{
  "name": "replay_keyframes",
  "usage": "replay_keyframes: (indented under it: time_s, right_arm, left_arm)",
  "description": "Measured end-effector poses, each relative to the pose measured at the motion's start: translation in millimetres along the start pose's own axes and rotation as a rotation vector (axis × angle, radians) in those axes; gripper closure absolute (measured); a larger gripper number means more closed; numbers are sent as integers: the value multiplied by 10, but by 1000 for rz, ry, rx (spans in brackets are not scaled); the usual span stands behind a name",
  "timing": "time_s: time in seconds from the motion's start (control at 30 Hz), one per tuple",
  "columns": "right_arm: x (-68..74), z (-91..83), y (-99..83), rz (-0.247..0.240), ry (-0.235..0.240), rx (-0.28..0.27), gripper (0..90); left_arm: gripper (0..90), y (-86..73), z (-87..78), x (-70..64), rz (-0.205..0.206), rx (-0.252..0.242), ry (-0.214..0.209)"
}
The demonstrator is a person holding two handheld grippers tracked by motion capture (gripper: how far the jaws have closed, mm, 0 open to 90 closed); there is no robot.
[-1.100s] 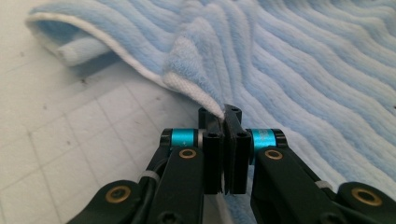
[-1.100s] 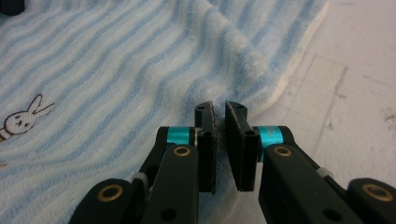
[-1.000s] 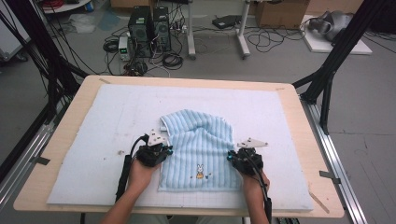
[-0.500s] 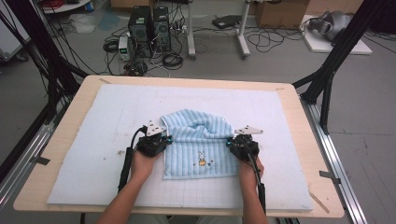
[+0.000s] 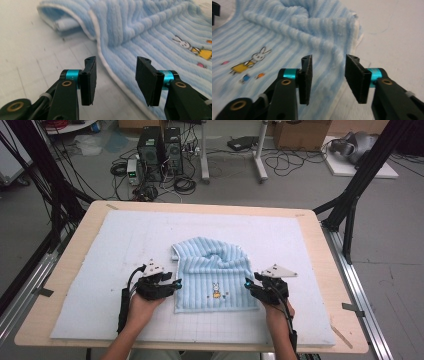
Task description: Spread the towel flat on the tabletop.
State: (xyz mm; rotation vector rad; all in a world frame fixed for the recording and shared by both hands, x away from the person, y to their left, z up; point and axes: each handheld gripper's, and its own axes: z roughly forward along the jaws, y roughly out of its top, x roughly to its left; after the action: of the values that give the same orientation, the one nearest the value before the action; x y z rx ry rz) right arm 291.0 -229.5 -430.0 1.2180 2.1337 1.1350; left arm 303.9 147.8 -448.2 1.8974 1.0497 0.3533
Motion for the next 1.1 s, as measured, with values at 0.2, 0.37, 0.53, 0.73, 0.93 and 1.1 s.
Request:
replay_keyframes:
  time_s: [0.2,0.37,0.53,0.73,0.93,1.1]
  right_arm:
    - [66,-192,-119,10,17,18,408]
    - [109,-252,-238,1,-60,56,205]
    - [136,-237,-328,5,-54,84,284]
    - [198,-212,-366,52,-25,129,610]
    - [243,-227,-418,29,26,94,821]
    - [287,-293,-452,25,48,99,843]
  left_arm:
    - [469,-95,-135,-89,-27,-1,-86]
    - [483,-183,-173,-231,14,18,-101]
    - [536,-205,-148,-300,40,41,-131]
    - [701,-215,-137,-401,127,65,-59]
    - [865,-238,-166,-428,156,70,-77]
    - [867,-316,-294,-428,151,80,-124]
